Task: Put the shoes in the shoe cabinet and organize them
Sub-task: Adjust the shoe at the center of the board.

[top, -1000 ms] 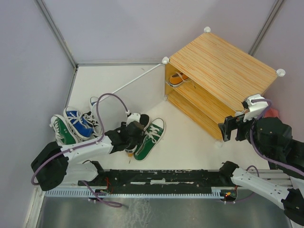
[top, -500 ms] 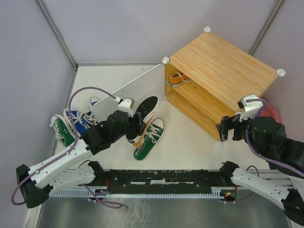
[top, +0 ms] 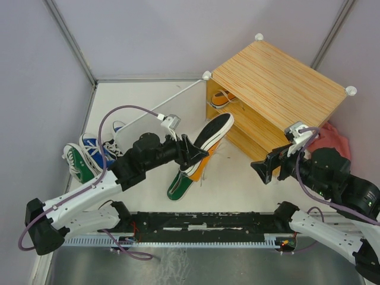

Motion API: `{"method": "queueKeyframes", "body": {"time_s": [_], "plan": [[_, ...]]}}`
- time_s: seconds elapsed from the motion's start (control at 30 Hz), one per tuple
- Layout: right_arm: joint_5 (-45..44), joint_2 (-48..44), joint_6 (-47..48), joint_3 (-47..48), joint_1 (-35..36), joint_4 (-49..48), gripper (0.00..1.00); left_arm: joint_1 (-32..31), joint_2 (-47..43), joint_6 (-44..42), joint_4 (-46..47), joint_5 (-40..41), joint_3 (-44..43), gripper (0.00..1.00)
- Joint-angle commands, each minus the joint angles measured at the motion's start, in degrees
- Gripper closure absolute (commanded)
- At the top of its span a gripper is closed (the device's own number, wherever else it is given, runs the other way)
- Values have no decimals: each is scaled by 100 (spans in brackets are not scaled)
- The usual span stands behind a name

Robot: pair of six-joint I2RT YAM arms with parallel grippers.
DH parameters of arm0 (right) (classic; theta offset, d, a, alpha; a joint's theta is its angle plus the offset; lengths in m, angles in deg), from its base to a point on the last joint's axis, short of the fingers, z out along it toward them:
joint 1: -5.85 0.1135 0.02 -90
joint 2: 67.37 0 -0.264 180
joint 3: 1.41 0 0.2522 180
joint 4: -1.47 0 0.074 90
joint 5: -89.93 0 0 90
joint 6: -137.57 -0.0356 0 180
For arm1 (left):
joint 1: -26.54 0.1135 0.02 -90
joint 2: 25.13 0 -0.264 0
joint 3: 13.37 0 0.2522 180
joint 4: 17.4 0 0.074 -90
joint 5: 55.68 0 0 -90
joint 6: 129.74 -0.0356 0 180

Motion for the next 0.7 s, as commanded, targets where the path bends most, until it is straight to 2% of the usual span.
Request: {"method": "queueKeyframes", "body": {"time_s": [0.0,0.13,0.23,0.47,0.67], "plan": [[816,-228,39,-343,-7,-1162,1,-20,-211,706,2513,-532,-513,97],[1351,-385,-206,-817,-6,-2049,1,-26,-219,1219,3737,-440,-381,97],[1639,-425,-414,-1082,-7,-2679,1,-28,45,1610,4494,-652,-630,97],[2255,-593,-1067,-1844,-10,-4866,1,-189,688,2246,5258,-1424,-1974,97],[2645,-611,-1354,-2016,1,-6019,0,-288,786,2912,6187,-1685,-1933,97]]}}
